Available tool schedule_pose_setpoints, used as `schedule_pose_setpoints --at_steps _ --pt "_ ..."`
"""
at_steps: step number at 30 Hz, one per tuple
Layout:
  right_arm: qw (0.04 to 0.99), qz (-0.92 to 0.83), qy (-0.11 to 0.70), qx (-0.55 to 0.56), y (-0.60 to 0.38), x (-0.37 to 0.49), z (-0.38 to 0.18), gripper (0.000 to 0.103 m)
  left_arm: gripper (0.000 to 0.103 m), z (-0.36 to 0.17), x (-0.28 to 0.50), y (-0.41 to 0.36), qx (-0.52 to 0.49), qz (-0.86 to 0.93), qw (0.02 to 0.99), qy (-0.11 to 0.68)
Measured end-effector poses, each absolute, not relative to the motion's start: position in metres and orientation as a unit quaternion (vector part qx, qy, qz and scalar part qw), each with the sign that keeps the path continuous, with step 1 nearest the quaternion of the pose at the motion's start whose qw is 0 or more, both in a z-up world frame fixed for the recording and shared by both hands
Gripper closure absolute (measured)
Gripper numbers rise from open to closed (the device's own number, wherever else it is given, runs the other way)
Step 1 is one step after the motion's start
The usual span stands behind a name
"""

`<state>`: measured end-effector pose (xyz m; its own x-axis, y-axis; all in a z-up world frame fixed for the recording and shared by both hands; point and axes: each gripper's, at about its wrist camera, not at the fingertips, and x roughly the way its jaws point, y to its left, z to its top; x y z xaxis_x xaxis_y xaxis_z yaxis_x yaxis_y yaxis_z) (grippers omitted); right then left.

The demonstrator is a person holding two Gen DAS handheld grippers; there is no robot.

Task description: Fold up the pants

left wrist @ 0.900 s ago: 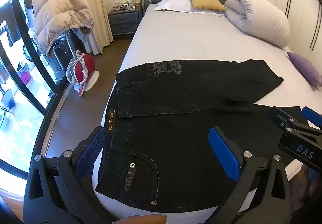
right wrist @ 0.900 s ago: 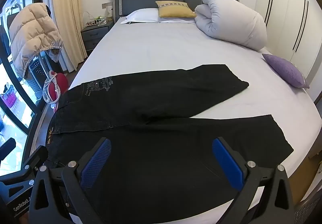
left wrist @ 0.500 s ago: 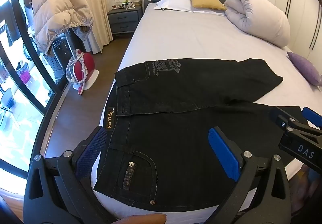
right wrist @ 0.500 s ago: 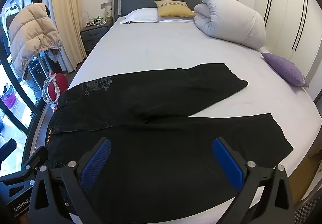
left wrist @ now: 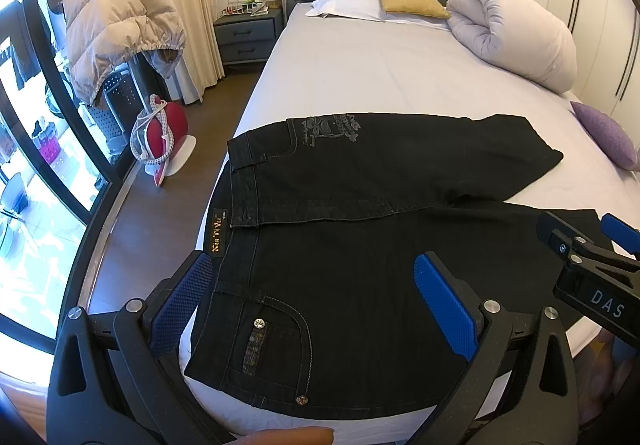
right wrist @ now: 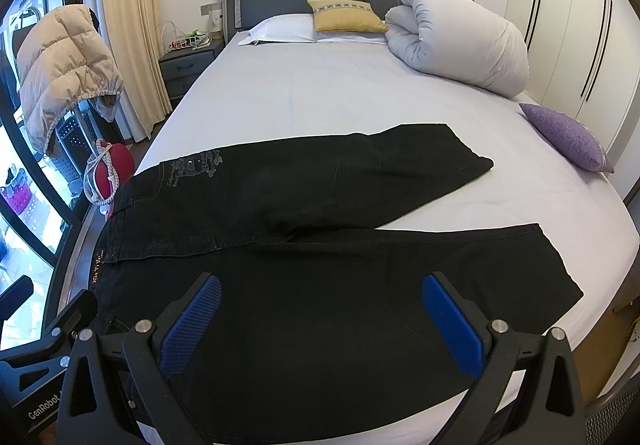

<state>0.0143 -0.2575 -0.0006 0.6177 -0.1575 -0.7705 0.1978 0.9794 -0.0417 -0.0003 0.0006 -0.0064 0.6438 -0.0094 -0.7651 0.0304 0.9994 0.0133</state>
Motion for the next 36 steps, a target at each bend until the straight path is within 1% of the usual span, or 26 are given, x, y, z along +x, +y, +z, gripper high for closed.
schedule_pose_setpoints --at_steps 36 --pt "0.898 -0.099 0.429 0.023 -0.256 0.014 0.001 0.0 0.0 -0.016 -0.004 0.004 0.011 -0.011 0.904 0.426"
